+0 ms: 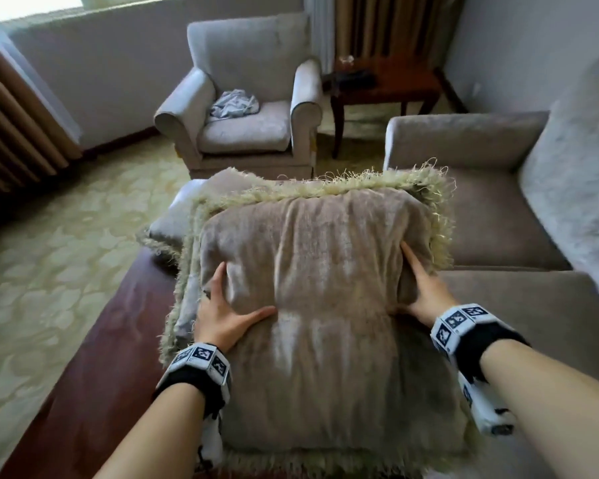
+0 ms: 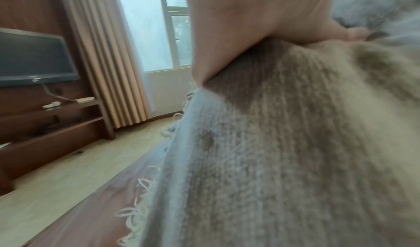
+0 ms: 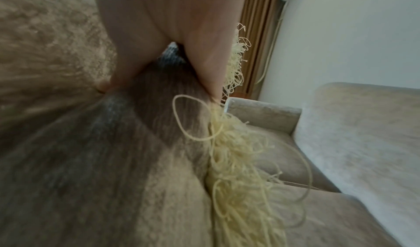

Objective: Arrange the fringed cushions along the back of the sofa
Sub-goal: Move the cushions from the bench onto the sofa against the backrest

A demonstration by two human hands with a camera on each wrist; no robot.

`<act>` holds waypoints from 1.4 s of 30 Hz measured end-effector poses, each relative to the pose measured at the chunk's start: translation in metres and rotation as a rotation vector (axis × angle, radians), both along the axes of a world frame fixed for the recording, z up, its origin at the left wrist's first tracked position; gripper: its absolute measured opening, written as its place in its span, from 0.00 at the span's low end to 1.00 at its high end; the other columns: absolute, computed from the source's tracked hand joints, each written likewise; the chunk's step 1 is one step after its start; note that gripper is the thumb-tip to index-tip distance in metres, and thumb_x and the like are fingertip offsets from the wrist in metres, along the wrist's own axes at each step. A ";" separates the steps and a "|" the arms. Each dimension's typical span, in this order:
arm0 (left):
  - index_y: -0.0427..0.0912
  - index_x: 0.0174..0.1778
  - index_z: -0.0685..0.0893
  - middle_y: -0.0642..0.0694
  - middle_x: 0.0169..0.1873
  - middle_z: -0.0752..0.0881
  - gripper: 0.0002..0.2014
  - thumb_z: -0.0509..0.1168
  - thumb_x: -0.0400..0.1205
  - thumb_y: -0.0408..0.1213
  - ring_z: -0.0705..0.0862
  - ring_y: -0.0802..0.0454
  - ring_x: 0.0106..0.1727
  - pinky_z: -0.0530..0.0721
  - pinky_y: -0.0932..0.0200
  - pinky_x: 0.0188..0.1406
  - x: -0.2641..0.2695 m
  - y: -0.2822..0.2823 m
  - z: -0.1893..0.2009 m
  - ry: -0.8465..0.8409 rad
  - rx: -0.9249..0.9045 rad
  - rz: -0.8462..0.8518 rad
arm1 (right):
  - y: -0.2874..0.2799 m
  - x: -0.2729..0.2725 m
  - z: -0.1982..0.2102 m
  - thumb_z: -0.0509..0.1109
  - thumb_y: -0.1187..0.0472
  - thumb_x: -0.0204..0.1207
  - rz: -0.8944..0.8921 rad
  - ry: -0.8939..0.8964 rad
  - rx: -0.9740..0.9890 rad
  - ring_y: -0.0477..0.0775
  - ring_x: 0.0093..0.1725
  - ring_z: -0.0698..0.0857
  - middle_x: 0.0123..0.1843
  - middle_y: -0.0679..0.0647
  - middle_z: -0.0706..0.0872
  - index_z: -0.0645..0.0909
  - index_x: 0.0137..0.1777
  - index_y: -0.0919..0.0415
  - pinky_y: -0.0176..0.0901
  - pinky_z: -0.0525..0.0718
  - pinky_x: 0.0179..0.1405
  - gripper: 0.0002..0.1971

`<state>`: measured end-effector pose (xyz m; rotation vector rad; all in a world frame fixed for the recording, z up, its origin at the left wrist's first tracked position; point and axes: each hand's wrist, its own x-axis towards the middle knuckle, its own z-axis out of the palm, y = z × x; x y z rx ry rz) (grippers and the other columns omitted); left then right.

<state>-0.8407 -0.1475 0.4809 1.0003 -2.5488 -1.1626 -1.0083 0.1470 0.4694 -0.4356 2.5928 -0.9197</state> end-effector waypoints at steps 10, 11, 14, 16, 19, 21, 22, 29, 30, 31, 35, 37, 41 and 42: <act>0.54 0.79 0.56 0.51 0.77 0.66 0.59 0.82 0.55 0.56 0.71 0.47 0.74 0.73 0.49 0.70 -0.173 0.212 -0.017 0.050 -0.021 -0.467 | 0.247 -0.013 -0.010 0.82 0.70 0.62 -0.518 -0.007 -0.339 0.54 0.80 0.63 0.83 0.53 0.60 0.46 0.83 0.44 0.33 0.62 0.67 0.59; 0.54 0.79 0.56 0.50 0.77 0.66 0.59 0.81 0.54 0.56 0.71 0.47 0.74 0.73 0.49 0.70 -0.190 0.242 -0.019 0.058 -0.025 -0.513 | 0.275 -0.013 -0.008 0.82 0.69 0.62 -0.570 0.017 -0.323 0.53 0.81 0.62 0.83 0.52 0.59 0.46 0.83 0.46 0.31 0.61 0.67 0.58; 0.55 0.79 0.55 0.51 0.78 0.65 0.61 0.80 0.53 0.60 0.70 0.46 0.75 0.72 0.47 0.71 -0.237 0.336 -0.027 0.068 -0.015 -0.654 | 0.357 -0.007 -0.010 0.83 0.62 0.62 -0.748 0.075 -0.150 0.60 0.77 0.69 0.83 0.57 0.61 0.45 0.84 0.46 0.41 0.70 0.69 0.59; 0.56 0.79 0.53 0.51 0.78 0.64 0.60 0.80 0.54 0.58 0.70 0.45 0.75 0.72 0.46 0.72 -0.261 0.397 -0.032 0.067 -0.013 -0.749 | 0.409 0.003 -0.015 0.84 0.60 0.61 -0.870 0.096 -0.075 0.64 0.73 0.73 0.81 0.60 0.63 0.45 0.83 0.44 0.47 0.75 0.66 0.60; 0.56 0.80 0.53 0.51 0.78 0.65 0.60 0.80 0.55 0.59 0.71 0.45 0.75 0.73 0.46 0.71 -0.286 0.482 -0.038 0.083 -0.022 -0.897 | 0.474 0.022 -0.021 0.83 0.65 0.62 -1.024 0.120 -0.083 0.64 0.72 0.74 0.79 0.60 0.67 0.46 0.83 0.46 0.44 0.73 0.64 0.58; 0.57 0.80 0.53 0.51 0.78 0.66 0.60 0.80 0.55 0.59 0.70 0.46 0.76 0.72 0.47 0.71 -0.297 0.531 -0.044 0.093 -0.009 -0.998 | 0.508 0.040 -0.028 0.83 0.66 0.61 -1.124 0.144 -0.110 0.61 0.76 0.70 0.81 0.57 0.65 0.48 0.83 0.46 0.44 0.69 0.69 0.58; 0.57 0.80 0.53 0.50 0.78 0.67 0.60 0.80 0.55 0.59 0.70 0.46 0.75 0.71 0.47 0.71 -0.302 0.554 -0.048 0.095 -0.005 -1.047 | 0.522 0.050 -0.033 0.83 0.66 0.61 -1.181 0.154 -0.139 0.59 0.78 0.67 0.82 0.55 0.63 0.48 0.83 0.45 0.43 0.65 0.71 0.58; 0.57 0.79 0.57 0.51 0.77 0.67 0.57 0.82 0.55 0.51 0.68 0.51 0.75 0.70 0.51 0.73 -0.332 0.665 -0.088 0.205 0.020 -1.336 | 0.561 0.106 -0.092 0.85 0.65 0.58 -1.505 0.270 -0.188 0.50 0.81 0.60 0.83 0.53 0.60 0.49 0.83 0.43 0.46 0.60 0.78 0.60; 0.56 0.79 0.56 0.51 0.77 0.66 0.58 0.82 0.56 0.50 0.67 0.51 0.76 0.69 0.52 0.73 -0.336 0.672 -0.098 0.213 0.014 -1.359 | 0.562 0.108 -0.101 0.85 0.65 0.58 -1.519 0.296 -0.191 0.45 0.80 0.58 0.83 0.52 0.59 0.49 0.83 0.43 0.44 0.59 0.78 0.60; 0.55 0.79 0.56 0.51 0.78 0.66 0.58 0.82 0.56 0.50 0.67 0.51 0.76 0.68 0.52 0.72 -0.339 0.677 -0.108 0.216 0.006 -1.374 | 0.563 0.109 -0.108 0.84 0.65 0.58 -1.519 0.314 -0.190 0.41 0.78 0.57 0.84 0.51 0.58 0.48 0.82 0.42 0.42 0.58 0.77 0.60; 0.51 0.80 0.55 0.52 0.79 0.64 0.58 0.80 0.56 0.52 0.65 0.52 0.78 0.65 0.56 0.73 -0.337 0.677 -0.142 0.216 0.017 -1.392 | 0.558 0.111 -0.129 0.83 0.66 0.59 -1.524 0.336 -0.146 0.34 0.75 0.53 0.84 0.48 0.56 0.48 0.83 0.44 0.33 0.55 0.74 0.59; 0.52 0.80 0.56 0.52 0.78 0.65 0.58 0.80 0.55 0.53 0.66 0.51 0.78 0.67 0.53 0.74 -0.333 0.670 -0.154 0.188 0.019 -1.397 | 0.549 0.115 -0.139 0.83 0.66 0.59 -1.536 0.315 -0.148 0.33 0.75 0.53 0.83 0.46 0.57 0.48 0.83 0.45 0.33 0.55 0.74 0.59; 0.55 0.79 0.56 0.51 0.78 0.67 0.59 0.79 0.53 0.57 0.68 0.47 0.76 0.71 0.47 0.72 -0.322 0.663 -0.170 0.116 0.004 -1.420 | 0.531 0.127 -0.159 0.84 0.68 0.58 -1.634 0.301 -0.171 0.33 0.75 0.54 0.77 0.36 0.57 0.51 0.83 0.45 0.36 0.56 0.75 0.59; 0.56 0.79 0.56 0.52 0.77 0.67 0.59 0.79 0.53 0.56 0.68 0.48 0.76 0.71 0.47 0.72 -0.321 0.664 -0.171 0.119 0.016 -1.415 | 0.531 0.127 -0.161 0.84 0.68 0.57 -1.663 0.328 -0.183 0.33 0.75 0.55 0.76 0.35 0.57 0.51 0.83 0.45 0.36 0.56 0.75 0.59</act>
